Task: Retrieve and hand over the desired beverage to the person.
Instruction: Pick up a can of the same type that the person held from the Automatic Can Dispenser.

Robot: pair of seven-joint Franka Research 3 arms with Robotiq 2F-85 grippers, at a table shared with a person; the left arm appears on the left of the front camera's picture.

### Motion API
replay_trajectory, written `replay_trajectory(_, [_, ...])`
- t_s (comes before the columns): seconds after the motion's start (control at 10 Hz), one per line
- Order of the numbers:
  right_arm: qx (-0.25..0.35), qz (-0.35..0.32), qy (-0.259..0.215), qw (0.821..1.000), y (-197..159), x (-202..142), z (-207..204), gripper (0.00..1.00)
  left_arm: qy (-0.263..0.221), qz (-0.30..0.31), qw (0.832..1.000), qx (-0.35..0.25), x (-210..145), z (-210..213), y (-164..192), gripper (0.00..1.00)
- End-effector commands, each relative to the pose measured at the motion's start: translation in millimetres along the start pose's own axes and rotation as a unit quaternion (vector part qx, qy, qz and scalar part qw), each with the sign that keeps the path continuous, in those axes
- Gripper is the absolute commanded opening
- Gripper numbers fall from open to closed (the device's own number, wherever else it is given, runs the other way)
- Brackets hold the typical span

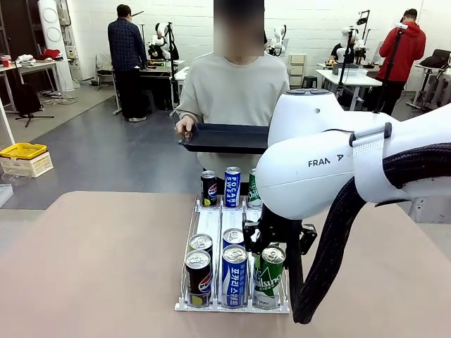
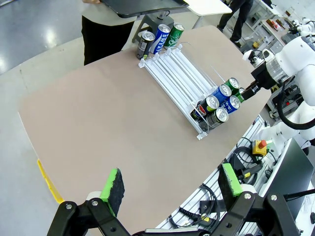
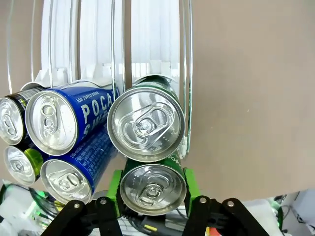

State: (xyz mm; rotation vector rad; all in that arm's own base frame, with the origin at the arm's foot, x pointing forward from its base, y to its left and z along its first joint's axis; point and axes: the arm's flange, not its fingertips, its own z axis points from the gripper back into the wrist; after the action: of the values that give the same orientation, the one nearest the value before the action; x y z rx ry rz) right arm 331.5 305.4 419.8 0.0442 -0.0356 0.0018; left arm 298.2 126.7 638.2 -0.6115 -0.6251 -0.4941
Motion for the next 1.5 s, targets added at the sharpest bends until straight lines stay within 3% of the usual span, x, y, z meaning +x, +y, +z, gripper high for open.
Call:
replay_trajectory(0.0, [0.008,0.011,-0.002,1.0,0.8,1.9,-4.2,0.0,-0.004,-0.01,1.0,-0.006,-1.4,0.7,0.7,1.0])
replay_trajectory(0.1, [-0.022,0.008,-0.001,1.0,6.7,-6.6,7.1,0.0,-0.004,-0.01,1.0,-0.006,-1.4,0.7,0.7,1.0])
replay_trajectory(0.3, [-0.031,0.043,-0.035,0.998,20.1,-45.3,68.1,0.0,-0.004,-0.01,1.0,-0.006,-1.4,0.7,0.7,1.0])
replay_trajectory(0.8, [-0.066,0.007,-0.115,0.991,42.8,-81.5,281.2,0.0,-0.004,-0.01,1.0,-0.006,-1.4,0.7,0.7,1.0])
replay_trajectory(1.1, [-0.036,-0.017,-0.145,0.989,57.6,-55.2,364.7,0.0,-0.004,-0.01,1.0,-0.006,-1.4,0.7,0.7,1.0])
replay_trajectory(1.4, [-0.02,-0.056,-0.121,0.991,56.2,11.9,364.2,0.0,-0.004,-0.01,1.0,-0.006,-1.4,0.7,0.7,1.0])
